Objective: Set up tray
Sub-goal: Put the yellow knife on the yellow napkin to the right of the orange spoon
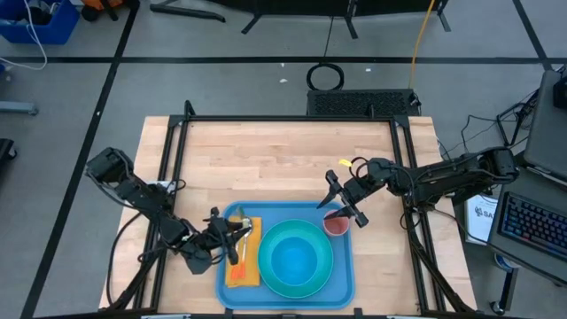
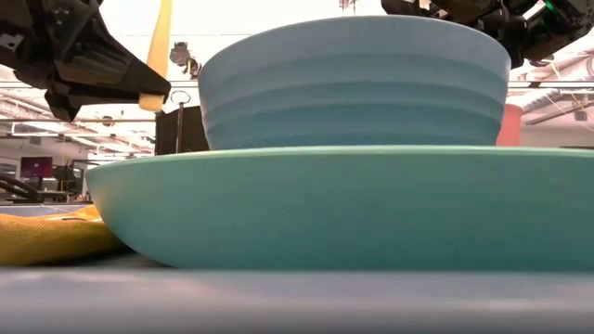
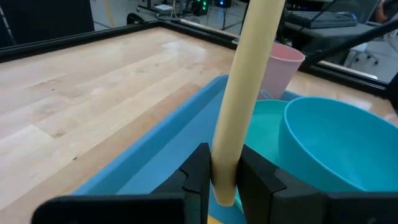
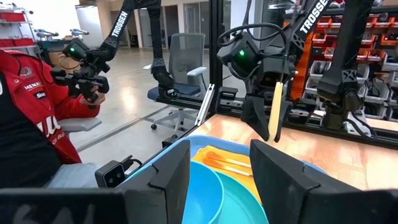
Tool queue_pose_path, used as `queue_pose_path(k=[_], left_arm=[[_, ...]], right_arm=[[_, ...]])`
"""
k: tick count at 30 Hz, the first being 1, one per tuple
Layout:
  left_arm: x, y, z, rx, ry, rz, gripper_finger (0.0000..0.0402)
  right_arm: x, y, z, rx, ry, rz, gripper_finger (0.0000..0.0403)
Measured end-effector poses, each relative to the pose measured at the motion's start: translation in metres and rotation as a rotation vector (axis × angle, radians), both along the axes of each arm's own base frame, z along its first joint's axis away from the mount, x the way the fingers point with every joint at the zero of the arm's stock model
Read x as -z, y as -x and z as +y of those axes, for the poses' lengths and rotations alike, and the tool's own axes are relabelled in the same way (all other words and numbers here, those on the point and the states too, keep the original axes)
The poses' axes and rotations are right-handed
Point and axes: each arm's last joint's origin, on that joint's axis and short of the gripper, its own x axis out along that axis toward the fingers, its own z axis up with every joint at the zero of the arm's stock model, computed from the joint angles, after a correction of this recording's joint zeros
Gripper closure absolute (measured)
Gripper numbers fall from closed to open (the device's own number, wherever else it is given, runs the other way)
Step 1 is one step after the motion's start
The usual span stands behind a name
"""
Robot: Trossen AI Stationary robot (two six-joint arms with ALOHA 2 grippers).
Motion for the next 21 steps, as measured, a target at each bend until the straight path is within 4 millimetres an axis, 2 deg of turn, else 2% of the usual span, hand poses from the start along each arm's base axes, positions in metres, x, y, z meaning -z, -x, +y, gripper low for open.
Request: queue_pose_path(k=[15,21], left_arm=[[0.0006,-0.0079,0.0089,-0.001,-0.003,0.029,0.0342],[0.0017,-0.0099,0.008,0.039,0.144,0.029,0.0348]], right_arm=[[0.0008,0.0,0.0,0.001,-0.001,0.009,0.0248],[0.0008,0.0,-0.0001,0.001,-0.017,0.019,0.0248]])
